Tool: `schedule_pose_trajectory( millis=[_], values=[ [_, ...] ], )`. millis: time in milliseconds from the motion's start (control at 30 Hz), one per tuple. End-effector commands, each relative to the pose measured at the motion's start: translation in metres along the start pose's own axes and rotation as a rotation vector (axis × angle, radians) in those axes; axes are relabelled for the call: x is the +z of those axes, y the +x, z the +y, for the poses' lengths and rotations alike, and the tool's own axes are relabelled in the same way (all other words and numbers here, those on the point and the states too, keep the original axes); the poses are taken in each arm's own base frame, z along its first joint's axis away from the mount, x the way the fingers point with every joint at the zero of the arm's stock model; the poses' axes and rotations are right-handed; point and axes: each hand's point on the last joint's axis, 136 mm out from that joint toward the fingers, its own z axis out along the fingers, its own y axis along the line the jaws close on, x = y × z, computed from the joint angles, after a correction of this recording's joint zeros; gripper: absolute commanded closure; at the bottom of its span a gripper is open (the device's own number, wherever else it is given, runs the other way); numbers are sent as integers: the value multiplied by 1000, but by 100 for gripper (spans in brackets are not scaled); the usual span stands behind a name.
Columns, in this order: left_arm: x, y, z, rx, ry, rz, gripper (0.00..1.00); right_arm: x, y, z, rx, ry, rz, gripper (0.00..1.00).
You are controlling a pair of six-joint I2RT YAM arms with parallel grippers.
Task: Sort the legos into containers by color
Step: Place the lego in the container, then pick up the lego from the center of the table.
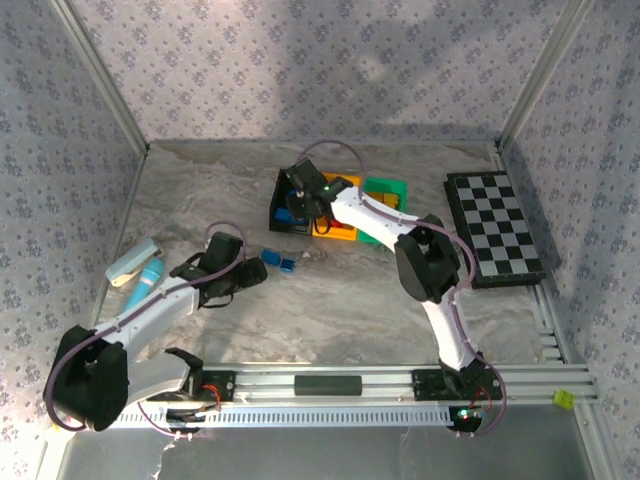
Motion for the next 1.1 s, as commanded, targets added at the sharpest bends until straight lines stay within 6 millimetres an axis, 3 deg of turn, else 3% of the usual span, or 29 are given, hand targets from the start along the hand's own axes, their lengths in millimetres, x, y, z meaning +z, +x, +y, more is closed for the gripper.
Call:
schedule_pose_trajectory(
  millis=[0,133,333,567,767,1067],
  values=[
    [-1,6,3,-3,5,17,24,4,-5,-2,-64,55,46,71],
    [-2,6,2,2,9,22,23,11,-18,-11,-87,105,52,64],
    [-5,-5,-7,1,18,10,23,-14,-16,1,-101,68,15,43],
    [1,-19,-23,-3,14,23,23,-47,16,3,-110,12,-5,42],
    [16,-32,-36,-32,-16,59,25,-76,56,-13,-121,28,-5,41],
    [43,-38,-45,-202,-77,111,28,-109,87,-33,-191,121,-55,41]
  ],
)
